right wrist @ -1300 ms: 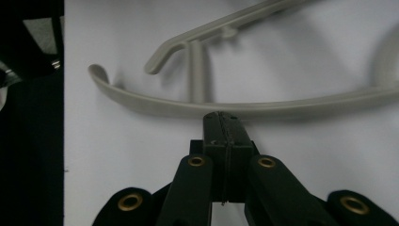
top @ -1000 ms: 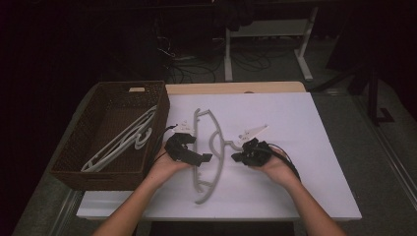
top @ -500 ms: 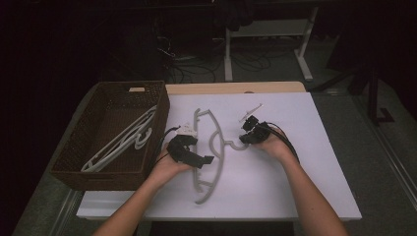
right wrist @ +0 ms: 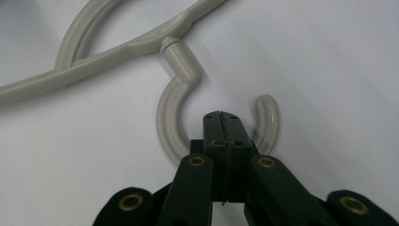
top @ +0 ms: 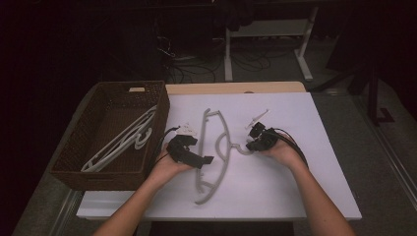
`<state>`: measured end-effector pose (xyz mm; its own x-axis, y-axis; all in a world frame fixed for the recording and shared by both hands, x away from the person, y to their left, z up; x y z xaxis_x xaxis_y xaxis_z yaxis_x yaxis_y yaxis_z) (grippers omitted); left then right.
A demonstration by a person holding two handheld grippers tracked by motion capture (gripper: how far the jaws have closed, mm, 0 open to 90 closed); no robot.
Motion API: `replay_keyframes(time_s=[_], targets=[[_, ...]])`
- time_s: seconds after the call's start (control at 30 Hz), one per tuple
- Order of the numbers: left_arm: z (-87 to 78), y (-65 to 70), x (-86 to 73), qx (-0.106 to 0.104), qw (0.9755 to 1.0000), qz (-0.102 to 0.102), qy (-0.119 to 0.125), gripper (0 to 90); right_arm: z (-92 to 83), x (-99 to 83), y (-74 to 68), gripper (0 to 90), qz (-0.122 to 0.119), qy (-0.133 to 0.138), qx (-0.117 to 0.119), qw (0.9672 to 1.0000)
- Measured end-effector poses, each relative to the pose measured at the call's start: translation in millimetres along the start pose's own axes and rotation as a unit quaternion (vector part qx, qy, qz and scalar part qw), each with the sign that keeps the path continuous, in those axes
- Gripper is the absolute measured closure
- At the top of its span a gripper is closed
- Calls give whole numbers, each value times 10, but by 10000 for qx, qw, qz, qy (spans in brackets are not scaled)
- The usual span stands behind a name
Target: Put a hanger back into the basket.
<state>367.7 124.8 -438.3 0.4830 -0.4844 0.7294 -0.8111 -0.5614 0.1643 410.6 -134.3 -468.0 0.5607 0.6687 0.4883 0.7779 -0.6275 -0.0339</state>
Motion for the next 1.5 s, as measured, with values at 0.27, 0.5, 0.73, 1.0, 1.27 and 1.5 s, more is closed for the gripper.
replay_keyframes(time_s=[0.27,0.5,0.73,1.0,1.27,1.5], targets=[[11,-3,-6,-2,10000,-8,-20,17,-215,-394,-160,889,24,-38,11,10000],[7,-7,-6,12,10000,-1,-19,17,-409,-737,-430,890,-73,-167,-20,9998],[13,2,2,0,10000,24,-25,17,-484,-821,-503,889,-80,-117,-8,9999],[32,13,9,-28,10000,51,-50,17,-447,-327,-330,888,-180,207,-129,9995],[27,9,1,-42,9999,78,-56,17,-19,526,-100,889,-255,206,-211,9992],[34,45,-2,-69,9999,126,-71,17,325,819,14,888,-133,26,-154,9998]])
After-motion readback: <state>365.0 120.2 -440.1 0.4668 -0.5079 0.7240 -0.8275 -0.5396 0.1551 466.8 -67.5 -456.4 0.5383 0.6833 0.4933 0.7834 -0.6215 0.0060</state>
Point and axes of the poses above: each handheld gripper's, and its own axes: z roughly forward along the jaws, x roughly out of its top, y roughly to its right, the point moved 3 cm from there along z, roughly forward along the jaws, and after that the axes turned 1 degree about -y, right-handed, at the moved point
